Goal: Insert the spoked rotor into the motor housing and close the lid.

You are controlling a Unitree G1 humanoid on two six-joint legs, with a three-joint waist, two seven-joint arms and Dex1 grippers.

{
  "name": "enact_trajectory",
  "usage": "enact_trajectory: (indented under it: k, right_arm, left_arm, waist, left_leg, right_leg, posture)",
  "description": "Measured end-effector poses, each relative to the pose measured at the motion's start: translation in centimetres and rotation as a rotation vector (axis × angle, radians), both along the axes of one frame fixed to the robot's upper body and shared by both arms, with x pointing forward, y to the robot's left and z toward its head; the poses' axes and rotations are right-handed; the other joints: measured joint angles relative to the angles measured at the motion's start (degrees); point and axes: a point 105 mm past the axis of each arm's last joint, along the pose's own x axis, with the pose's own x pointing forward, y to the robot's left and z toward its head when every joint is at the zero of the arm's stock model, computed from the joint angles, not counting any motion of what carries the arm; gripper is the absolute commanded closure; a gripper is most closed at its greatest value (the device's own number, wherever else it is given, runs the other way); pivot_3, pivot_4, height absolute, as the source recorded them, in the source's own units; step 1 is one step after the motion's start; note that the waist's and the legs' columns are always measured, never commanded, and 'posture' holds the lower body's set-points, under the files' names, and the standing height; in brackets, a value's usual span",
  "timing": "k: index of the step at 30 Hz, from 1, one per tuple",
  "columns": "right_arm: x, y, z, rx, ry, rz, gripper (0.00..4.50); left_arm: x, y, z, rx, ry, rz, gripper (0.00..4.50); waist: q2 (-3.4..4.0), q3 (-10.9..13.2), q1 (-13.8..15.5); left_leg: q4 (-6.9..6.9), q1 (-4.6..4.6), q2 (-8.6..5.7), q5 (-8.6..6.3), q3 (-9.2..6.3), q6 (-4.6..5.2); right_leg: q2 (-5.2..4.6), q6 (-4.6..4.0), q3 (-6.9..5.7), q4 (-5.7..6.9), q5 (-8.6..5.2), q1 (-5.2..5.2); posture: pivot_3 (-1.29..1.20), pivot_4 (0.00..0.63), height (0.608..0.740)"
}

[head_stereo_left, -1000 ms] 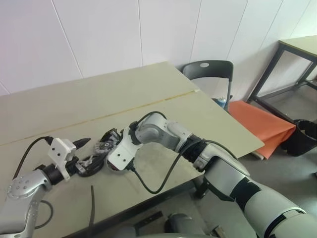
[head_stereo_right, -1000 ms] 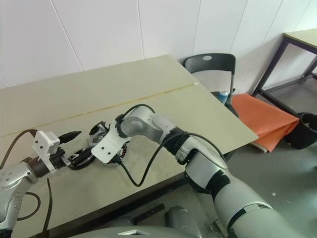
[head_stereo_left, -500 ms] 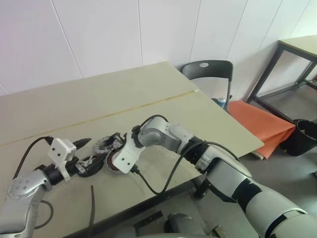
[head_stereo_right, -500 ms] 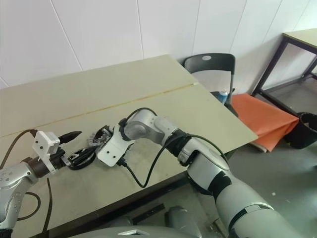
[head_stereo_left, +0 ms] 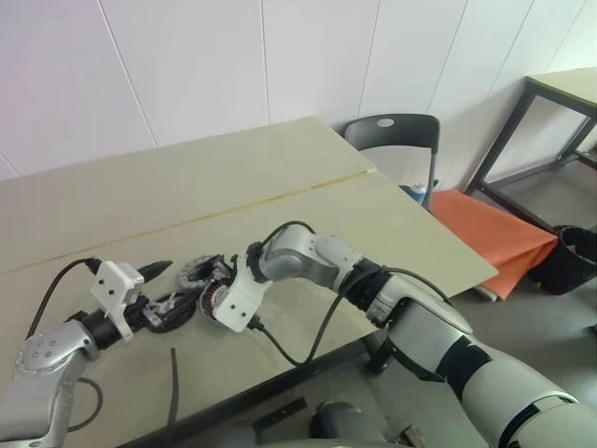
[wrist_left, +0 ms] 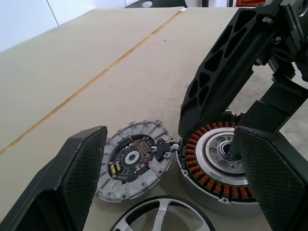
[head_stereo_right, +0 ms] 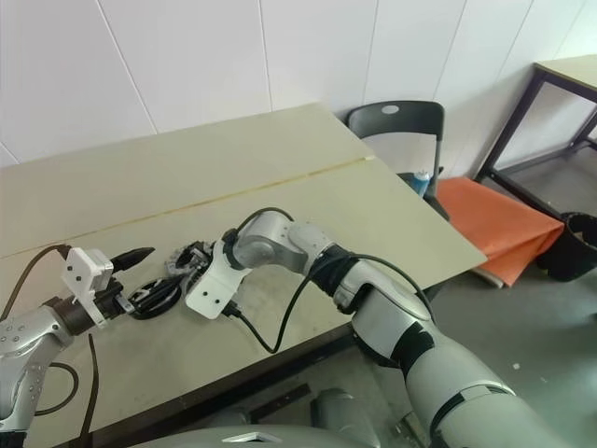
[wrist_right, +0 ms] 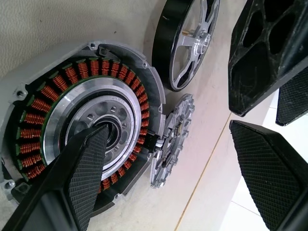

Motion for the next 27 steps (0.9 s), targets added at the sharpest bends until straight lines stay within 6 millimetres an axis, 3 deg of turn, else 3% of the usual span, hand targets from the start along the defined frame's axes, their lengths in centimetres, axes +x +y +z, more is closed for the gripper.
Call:
enact_trajectory:
  k: [12,15,25,27]
  right_arm:
    - [0.3,-0.2,-0.8,0.067,0.046,-0.07,0.27]
    - [0.4,-0.4,-1.1,0.067,0.064,-0.082,0.84]
    - [0.0,-1.7,-2.6,-0.009,0.138,-0.099,4.43]
    - [0.1,-1.8,-2.6,-0.009,0.141,-0.103,4.47]
  left_arm:
    - [0.0,0.2,-0.2,0.0,-0.001,0.007,0.0]
    - [0.0,0.2,-0.2,0.001,-0.003,0.007,0.0]
    - [0.0,0.6,-0.5,0.0,0.0,0.018,0.0]
    - [0.0,0.6,-0.5,0.0,-0.001,0.018,0.0]
  waist:
    - [-0.03,0.0,-0.1]
    - [-0.04,-0.1,-0.1]
    - [-0.05,-0.1,0.0]
    - [-0.04,-0.1,0.0]
  left_leg:
    - [0.0,0.25,0.0,0.0,0.03,0.0]
    - [0.03,0.27,0.0,0.0,0.05,0.0]
    - [0.03,0.22,0.0,0.0,0.04,0.0]
    - [0.04,0.23,0.0,0.0,0.04,0.0]
  right_leg:
    - [0.04,-0.01,0.02,0.06,-0.02,0.22]
    - [0.04,0.07,0.02,0.06,-0.07,0.26]
    - [0.02,0.0,0.01,0.05,-0.02,0.23]
    - [0.01,0.0,0.02,0.05,-0.02,0.23]
  posture:
    - [0.0,0.0,0.74]
    - [0.0,0.0,0.74]
    - [0.0,0.0,0.74]
    - [0.0,0.0,0.74]
